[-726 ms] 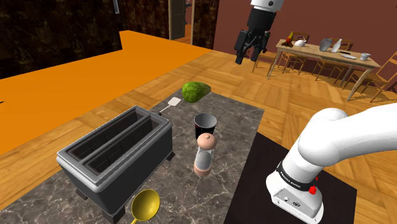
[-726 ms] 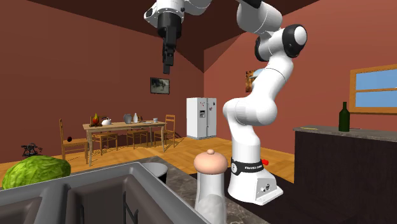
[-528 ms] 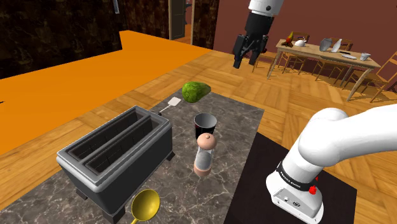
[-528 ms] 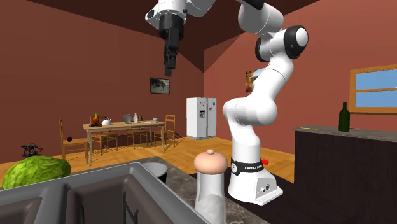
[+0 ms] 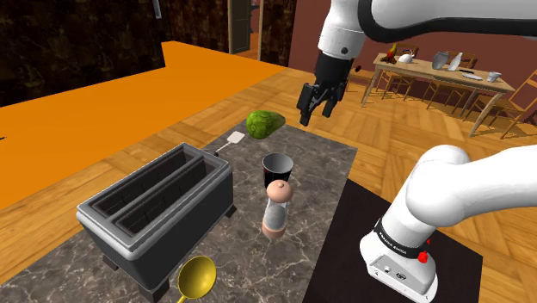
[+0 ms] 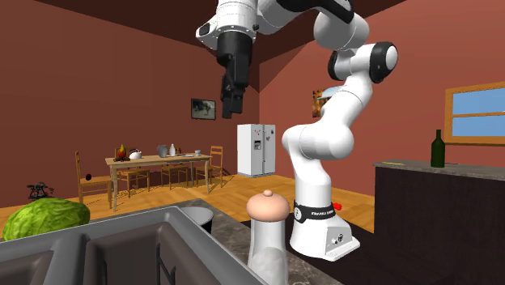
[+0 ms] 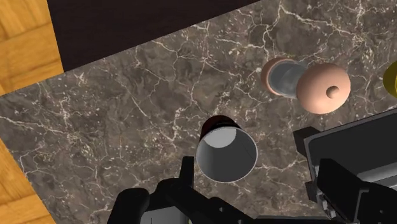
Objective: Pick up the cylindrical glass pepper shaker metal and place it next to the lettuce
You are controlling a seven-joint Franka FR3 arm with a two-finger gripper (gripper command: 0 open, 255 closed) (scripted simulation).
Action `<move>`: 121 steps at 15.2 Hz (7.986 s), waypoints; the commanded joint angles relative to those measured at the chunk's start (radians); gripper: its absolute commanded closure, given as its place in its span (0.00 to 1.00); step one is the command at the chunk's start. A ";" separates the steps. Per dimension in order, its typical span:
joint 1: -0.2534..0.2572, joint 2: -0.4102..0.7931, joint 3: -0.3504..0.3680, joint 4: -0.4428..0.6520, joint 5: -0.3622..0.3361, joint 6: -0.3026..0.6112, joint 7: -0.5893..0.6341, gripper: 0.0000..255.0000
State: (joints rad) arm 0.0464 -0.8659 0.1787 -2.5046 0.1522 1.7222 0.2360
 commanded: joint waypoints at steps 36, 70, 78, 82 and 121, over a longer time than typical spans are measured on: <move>0.135 0.140 0.390 -0.256 0.220 0.436 0.246 1.00; 0.097 0.068 0.252 0.123 0.109 -0.015 0.248 1.00; 0.085 0.092 0.231 0.243 0.087 -0.112 0.251 1.00; 0.078 0.109 0.223 0.307 0.077 -0.159 0.254 1.00; -0.126 0.617 -0.387 0.731 -0.184 -0.105 -0.477 1.00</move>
State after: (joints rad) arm -0.0758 -0.2843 -0.1943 -1.8083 -0.0350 1.6158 -0.2198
